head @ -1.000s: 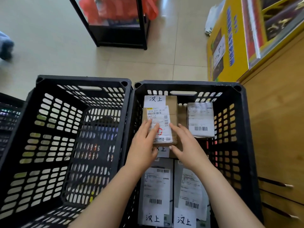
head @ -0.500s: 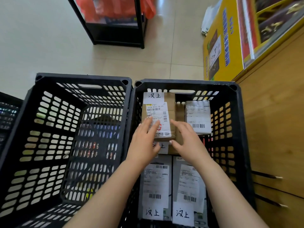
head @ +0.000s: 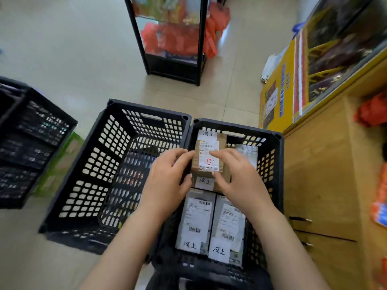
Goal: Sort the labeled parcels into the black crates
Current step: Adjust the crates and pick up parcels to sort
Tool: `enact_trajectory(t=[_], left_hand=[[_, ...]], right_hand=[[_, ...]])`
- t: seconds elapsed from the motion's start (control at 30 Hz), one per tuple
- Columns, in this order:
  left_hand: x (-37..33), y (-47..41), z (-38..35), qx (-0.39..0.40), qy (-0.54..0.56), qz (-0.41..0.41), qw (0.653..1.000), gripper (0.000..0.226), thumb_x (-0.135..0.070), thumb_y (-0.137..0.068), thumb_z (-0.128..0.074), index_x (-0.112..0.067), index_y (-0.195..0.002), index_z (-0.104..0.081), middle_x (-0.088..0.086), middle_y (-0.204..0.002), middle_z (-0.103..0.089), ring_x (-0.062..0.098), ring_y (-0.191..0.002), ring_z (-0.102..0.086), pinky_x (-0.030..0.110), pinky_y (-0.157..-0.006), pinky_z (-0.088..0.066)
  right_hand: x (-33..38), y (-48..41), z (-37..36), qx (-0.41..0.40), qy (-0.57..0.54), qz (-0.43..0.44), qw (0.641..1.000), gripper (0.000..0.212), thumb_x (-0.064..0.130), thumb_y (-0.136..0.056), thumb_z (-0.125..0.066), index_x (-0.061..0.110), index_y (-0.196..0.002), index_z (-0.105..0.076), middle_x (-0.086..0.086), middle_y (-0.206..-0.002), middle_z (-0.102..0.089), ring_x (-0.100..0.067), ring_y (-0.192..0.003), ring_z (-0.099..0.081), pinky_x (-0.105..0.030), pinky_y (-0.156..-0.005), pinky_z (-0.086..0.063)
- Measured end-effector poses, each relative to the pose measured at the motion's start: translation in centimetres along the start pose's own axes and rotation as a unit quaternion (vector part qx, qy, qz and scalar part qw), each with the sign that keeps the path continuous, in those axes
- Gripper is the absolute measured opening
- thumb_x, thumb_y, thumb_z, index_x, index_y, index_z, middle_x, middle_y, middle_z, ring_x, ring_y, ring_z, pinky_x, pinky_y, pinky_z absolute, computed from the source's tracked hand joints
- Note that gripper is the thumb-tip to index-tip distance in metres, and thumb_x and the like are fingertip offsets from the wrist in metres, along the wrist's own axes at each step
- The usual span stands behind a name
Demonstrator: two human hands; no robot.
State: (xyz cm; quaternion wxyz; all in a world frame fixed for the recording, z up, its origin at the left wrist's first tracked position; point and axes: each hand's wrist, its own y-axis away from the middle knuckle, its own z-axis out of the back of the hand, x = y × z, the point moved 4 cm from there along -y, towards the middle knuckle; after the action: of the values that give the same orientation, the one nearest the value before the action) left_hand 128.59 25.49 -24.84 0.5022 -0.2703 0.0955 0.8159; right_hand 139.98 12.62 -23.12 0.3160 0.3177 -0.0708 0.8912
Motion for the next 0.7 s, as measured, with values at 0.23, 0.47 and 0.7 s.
enact_trajectory(t=[0.23, 0.47, 0.7], left_hand=[[-4.9, 7.8, 15.5, -0.156, -0.036, 0.072, 0.985, 0.049, -0.015, -0.081, -0.071, -0.019, -0.128, -0.058, -0.001, -0.115, -0.055, 0.015, -0.109, -0.049, 0.030, -0.098, -0.037], [-6.3, 18.8, 27.6, -0.309, -0.078, 0.171, 0.932, 0.039, -0.022, -0.082, -0.064, -0.022, -0.121, -0.060, -0.009, -0.109, -0.053, 0.008, -0.106, -0.045, 0.022, -0.096, -0.033], [-4.8, 34.9, 35.2, -0.403, -0.162, 0.288, 0.854, 0.041, -0.021, -0.081, -0.064, -0.016, -0.122, -0.062, -0.002, -0.110, -0.057, 0.014, -0.104, -0.050, 0.018, -0.093, -0.033]], right_hand=[[14.6, 3.1, 6.6, -0.025, -0.025, 0.180, 0.983, 0.046, 0.013, -0.087, -0.067, 0.026, -0.129, -0.057, 0.015, -0.121, -0.052, -0.003, -0.115, -0.047, -0.013, -0.098, -0.033], [29.7, 7.8, 6.0, 0.009, -0.073, 0.354, 0.932, 0.046, 0.012, -0.086, -0.068, 0.023, -0.129, -0.057, 0.008, -0.122, -0.056, -0.010, -0.115, -0.052, -0.019, -0.097, -0.041], [43.1, 16.3, -0.7, 0.138, -0.094, 0.477, 0.863, 0.050, 0.018, -0.089, -0.067, 0.027, -0.135, -0.051, 0.014, -0.129, -0.047, -0.008, -0.120, -0.048, -0.023, -0.098, -0.043]])
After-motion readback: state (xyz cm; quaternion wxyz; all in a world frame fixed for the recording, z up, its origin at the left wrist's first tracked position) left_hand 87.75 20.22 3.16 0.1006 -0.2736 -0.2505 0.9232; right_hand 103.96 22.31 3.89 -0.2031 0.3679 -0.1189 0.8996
